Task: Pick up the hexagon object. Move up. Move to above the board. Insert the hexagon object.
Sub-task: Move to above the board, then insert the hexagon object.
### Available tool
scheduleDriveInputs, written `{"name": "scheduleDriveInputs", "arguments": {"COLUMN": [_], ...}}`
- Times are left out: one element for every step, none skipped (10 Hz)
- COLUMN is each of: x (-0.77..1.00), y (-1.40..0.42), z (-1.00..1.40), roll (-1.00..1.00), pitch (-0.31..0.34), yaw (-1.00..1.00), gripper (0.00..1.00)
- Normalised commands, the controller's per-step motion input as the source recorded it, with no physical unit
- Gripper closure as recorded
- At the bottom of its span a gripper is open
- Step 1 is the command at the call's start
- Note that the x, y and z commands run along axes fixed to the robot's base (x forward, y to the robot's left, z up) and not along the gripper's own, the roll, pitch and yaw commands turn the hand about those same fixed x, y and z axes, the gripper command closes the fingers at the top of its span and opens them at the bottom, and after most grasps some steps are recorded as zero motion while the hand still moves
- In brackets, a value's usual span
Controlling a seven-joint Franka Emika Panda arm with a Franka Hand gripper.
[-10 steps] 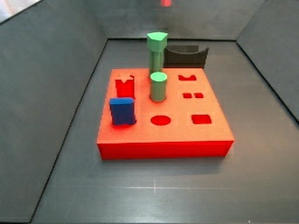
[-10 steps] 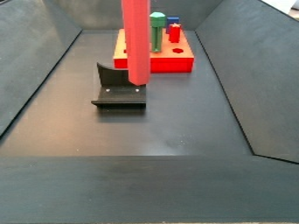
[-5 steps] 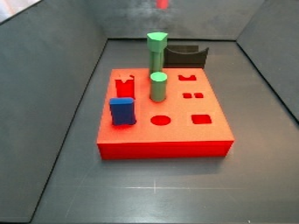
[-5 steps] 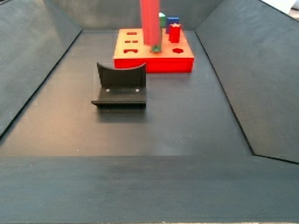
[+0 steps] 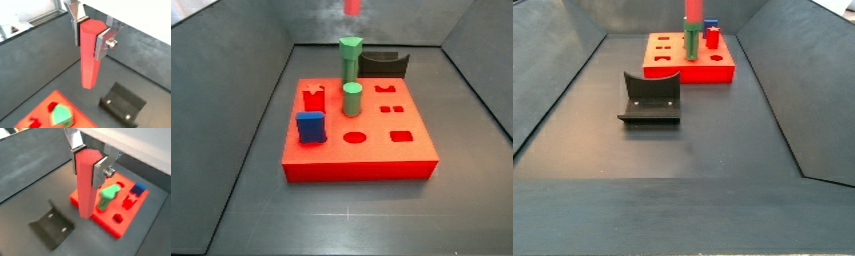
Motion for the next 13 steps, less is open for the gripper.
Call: {"name": "scheduleDriveInputs", "arguments": {"x": [-0.21, -0.21, -0.21, -0.21, -0.21, -0.2, -0.16, -0.1, -0.04, -0.01, 0.0, 0.0, 0.0], "y": [-1.0, -1.0, -1.0, -1.0, -1.0, -1.0, -0.85, -0.57, -0.29, -0.18, 0.0, 0.0, 0.0], "z": [0.16, 0.17, 0.17, 0.17, 0.18, 0.19, 0.18, 0.13, 0.09, 0.06, 0.0, 0.0, 0.0], "roll": [0.04, 0.03, 0.02, 0.01, 0.01, 0.01, 0.0, 0.0, 0.0, 0.0, -0.01, -0.01, -0.02], "pitch": [0.005, 0.007, 0.003, 0.009, 0.013, 0.018, 0.03, 0.047, 0.065, 0.074, 0.02, 0.0, 0.0], "yaw": [0.0, 0.01, 0.01, 0.01, 0.01, 0.01, 0.01, 0.01, 0.01, 0.01, 0.0, 0.0, 0.0], "gripper": [1.0, 1.0, 1.0, 1.0, 1.0, 1.0, 1.0, 1.0, 1.0, 1.0, 1.0, 1.0, 1.0]}}
